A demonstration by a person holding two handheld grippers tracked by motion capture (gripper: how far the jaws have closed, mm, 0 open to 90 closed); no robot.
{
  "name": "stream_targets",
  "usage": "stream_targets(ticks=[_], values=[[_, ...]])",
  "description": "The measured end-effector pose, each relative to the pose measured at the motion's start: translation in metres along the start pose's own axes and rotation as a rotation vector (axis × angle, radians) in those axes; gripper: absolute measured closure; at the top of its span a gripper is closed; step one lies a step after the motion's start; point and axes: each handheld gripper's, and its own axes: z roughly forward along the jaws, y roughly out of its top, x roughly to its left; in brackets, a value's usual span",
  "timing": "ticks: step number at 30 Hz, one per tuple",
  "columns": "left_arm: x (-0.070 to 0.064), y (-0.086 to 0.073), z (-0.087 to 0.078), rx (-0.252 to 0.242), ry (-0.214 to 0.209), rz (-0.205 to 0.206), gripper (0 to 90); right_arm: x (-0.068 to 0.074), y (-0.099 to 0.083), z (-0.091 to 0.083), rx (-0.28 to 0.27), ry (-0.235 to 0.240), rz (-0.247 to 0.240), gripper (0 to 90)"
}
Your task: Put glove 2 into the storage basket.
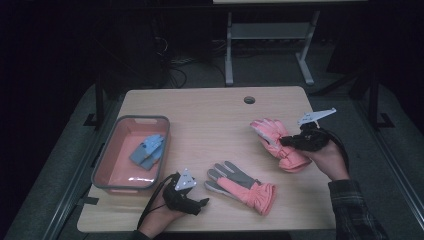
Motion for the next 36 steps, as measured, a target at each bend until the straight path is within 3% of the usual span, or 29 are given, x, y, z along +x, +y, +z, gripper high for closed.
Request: stream_targets(ticks=[16,26,36], values=[[0.000,0.000,0.000,0.000,0.002,0.005,12.9,0.046,0.023,-0.004,-0.029,0.166,-0.146,88.7],[0.000,0.000,0.000,-0.003,0.002,0.001,12.9,0.072,0.029,0.007,0.000,0.279,-0.224,88.7],[0.000,0.000,0.000,-0.004,0.002,0.001,12.9,0.092,0.031,0.017,0.031,0.343,-0.296,88.6]])
